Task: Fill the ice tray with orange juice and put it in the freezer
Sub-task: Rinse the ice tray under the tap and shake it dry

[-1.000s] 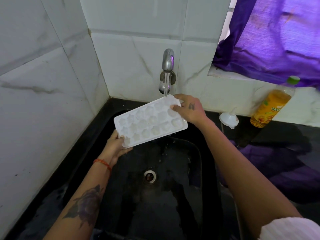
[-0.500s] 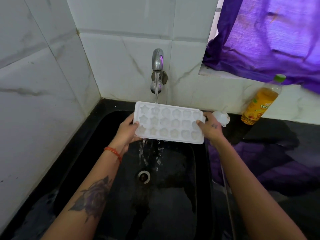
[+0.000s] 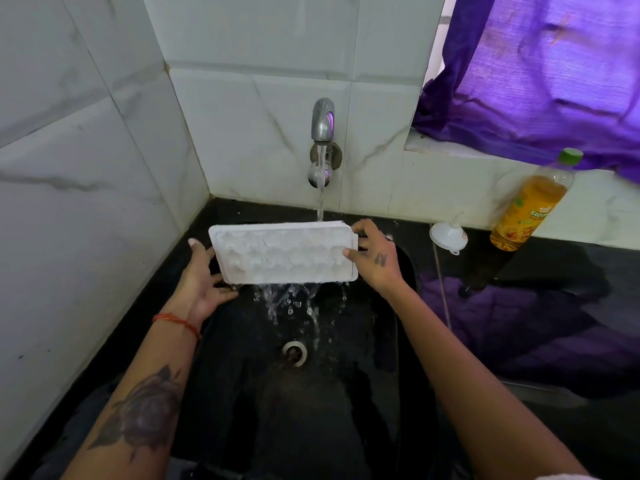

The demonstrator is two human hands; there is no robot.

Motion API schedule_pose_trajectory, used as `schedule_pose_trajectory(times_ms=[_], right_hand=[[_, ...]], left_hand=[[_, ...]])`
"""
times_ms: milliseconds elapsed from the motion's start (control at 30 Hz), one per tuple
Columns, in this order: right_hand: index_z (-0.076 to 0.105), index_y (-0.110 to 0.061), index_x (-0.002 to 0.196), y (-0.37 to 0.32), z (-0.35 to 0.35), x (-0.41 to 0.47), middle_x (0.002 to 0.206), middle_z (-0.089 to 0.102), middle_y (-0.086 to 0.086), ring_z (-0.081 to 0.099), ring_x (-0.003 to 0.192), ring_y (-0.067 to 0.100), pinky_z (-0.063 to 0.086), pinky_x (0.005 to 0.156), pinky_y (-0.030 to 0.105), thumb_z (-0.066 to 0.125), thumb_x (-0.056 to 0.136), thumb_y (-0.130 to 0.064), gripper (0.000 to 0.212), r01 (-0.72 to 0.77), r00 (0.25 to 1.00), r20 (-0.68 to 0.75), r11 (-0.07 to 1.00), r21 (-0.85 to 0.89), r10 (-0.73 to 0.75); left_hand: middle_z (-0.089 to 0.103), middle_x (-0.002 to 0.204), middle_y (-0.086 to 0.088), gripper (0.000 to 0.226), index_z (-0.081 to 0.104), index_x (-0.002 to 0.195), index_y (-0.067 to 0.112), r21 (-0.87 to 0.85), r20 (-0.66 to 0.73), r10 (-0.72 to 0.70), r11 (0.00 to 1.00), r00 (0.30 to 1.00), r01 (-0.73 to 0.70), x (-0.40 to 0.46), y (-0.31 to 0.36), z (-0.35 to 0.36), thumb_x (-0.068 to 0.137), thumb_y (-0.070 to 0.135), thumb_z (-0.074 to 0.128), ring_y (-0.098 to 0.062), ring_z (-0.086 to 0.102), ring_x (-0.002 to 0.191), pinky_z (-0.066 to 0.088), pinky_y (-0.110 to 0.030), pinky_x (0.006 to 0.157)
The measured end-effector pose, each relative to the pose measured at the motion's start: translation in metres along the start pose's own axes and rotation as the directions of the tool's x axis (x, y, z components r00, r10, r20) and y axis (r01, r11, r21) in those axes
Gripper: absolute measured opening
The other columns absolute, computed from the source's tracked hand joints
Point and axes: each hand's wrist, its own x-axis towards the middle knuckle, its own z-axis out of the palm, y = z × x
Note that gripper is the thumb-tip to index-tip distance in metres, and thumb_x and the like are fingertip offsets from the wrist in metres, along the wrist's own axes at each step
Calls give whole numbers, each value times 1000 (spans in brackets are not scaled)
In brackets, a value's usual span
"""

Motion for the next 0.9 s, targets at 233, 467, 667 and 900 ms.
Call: schedule_pose_trajectory(times_ms=[233, 467, 667, 900], right_hand=[[55, -15, 59, 17, -6, -23, 98, 67, 3, 63, 101, 16, 46, 75, 6, 69, 69, 15, 35, 82, 996, -24, 995, 60, -81], [66, -12, 90, 50, -20, -37, 106, 70, 8, 68, 93, 21, 56, 65, 25, 41, 83, 12, 35, -261, 947, 5, 760, 595, 321], [53, -10, 124, 68, -40, -36, 111, 65, 11, 66, 88, 22, 53, 64, 30, 48, 94, -9, 31, -355, 859, -41, 653, 669, 510], [52, -4, 128, 57, -66, -32, 121, 63, 9, 63, 103, 18, 54, 87, 28, 62, 83, 0, 46, -101, 880, -316, 790, 604, 354]], left_hand=[[40, 144, -20, 41, 48, 123, 2, -454, 109, -155, 871, 982, 188, -7, -20, 8, 101, 35, 36, -35, 45, 127, 37, -52, 98], [47, 140, -21, 44, 41, 138, -1, -431, 176, 14, 900, 984, 64, -11, -40, 26, 98, -4, 24, -32, 47, 128, 39, -44, 103], [56, 128, -15, 45, 45, 138, 10, -363, 285, 40, 929, 958, 69, -15, -48, 52, 98, -2, 29, -28, 58, 110, 50, -40, 83], [56, 122, -6, 46, 46, 129, 28, -24, 233, -94, 994, 968, 102, -13, -52, 87, 97, -2, 34, -27, 59, 106, 53, -42, 74]])
